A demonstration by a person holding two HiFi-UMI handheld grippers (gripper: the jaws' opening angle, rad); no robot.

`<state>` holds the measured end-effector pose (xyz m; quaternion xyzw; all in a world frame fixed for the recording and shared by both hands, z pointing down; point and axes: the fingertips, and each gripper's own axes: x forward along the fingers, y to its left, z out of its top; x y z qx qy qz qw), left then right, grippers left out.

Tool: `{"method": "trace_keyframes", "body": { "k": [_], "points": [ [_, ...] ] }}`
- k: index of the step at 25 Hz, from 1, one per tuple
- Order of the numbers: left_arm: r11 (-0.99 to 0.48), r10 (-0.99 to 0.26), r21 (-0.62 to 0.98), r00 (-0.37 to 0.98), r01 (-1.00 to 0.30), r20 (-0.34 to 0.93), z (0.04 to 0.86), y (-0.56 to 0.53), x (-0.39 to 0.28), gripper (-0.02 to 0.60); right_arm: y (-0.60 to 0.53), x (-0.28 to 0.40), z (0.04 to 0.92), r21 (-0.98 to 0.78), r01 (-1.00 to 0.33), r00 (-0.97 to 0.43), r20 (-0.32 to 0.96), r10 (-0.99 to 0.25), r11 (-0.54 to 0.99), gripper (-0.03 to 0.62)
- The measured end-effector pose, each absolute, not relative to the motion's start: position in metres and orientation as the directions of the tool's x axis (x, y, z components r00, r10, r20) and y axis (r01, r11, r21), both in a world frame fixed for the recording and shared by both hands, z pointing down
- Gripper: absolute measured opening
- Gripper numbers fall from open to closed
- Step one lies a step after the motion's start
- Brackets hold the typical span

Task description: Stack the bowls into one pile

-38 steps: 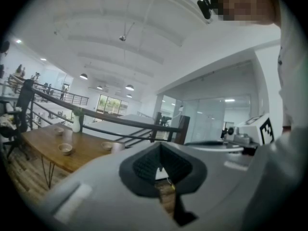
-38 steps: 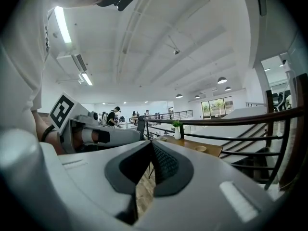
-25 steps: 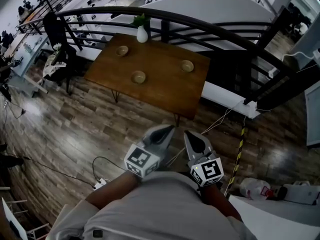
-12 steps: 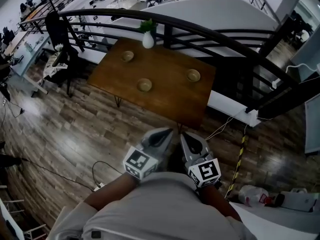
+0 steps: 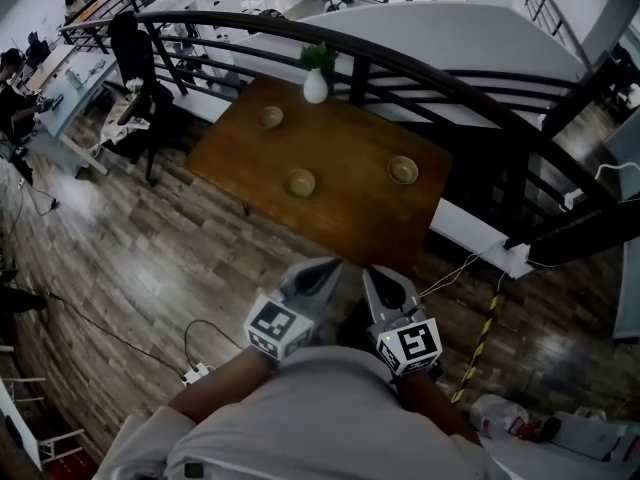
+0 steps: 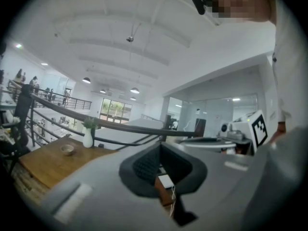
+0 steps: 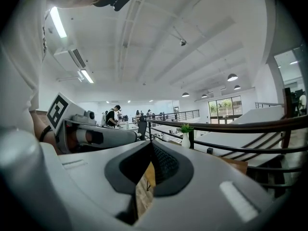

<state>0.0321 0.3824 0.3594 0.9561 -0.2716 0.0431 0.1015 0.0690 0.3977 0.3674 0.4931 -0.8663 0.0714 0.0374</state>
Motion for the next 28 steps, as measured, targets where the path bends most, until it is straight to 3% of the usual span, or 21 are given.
{"method": "trace_keyframes", "body": {
  "k": [16,28],
  "points": [
    [-0.845,-0.518,0.107,0.852,-0.524,0.081,0.353,0.239,0.215,0.005,0.253,0.256,0.368,-0.082,-0.865,-0.501,0.115,-0.858,0.494,0.006],
    [-0.873,-0.446,0.141,0.880,-0.468,0.161,0.393,0.163,0.272,0.005,0.177,0.313,0.399,-0.138,-0.894,-0.446,0.163,-0.880,0.427,0.007]
  ]
}}
